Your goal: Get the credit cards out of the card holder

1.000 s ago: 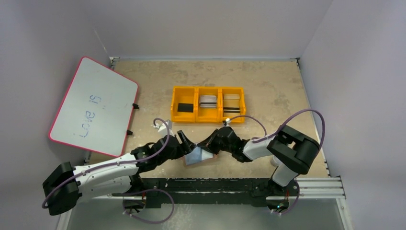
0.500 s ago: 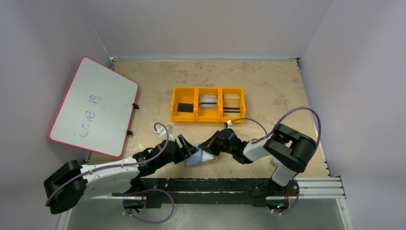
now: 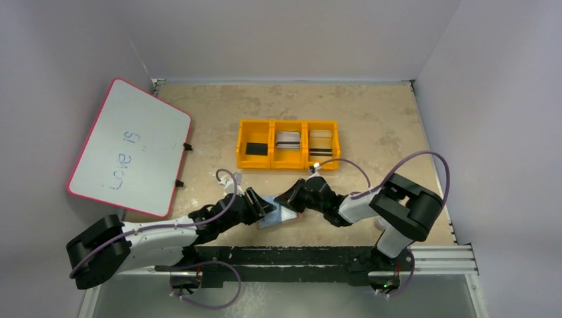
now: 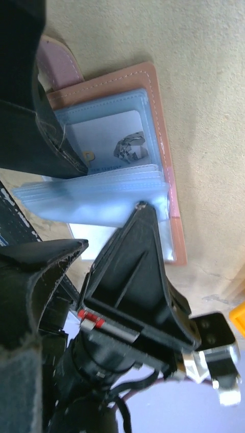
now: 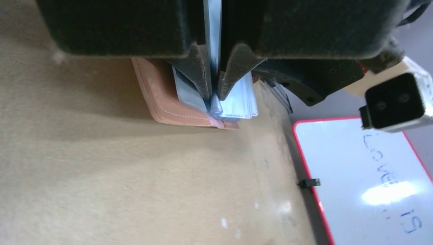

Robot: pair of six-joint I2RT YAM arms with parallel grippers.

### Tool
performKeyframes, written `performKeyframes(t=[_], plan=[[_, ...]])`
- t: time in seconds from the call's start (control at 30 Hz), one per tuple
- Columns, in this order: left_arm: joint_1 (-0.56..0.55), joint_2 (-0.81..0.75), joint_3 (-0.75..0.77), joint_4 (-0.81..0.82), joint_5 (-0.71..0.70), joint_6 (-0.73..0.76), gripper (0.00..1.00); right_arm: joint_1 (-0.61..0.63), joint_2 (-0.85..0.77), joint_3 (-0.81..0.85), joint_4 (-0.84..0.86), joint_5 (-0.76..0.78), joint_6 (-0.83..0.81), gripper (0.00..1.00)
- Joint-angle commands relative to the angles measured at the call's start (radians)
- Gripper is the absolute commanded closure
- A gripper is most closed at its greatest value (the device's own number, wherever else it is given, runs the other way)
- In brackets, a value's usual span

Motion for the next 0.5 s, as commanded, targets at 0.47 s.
performKeyframes(t=[0.47], plan=[[0.006,0.193,0.316,-0.239,-0.065,0.256,0.98,-0.005,-0.48,0.012,-0.565,0.251,-0.267,0.6]])
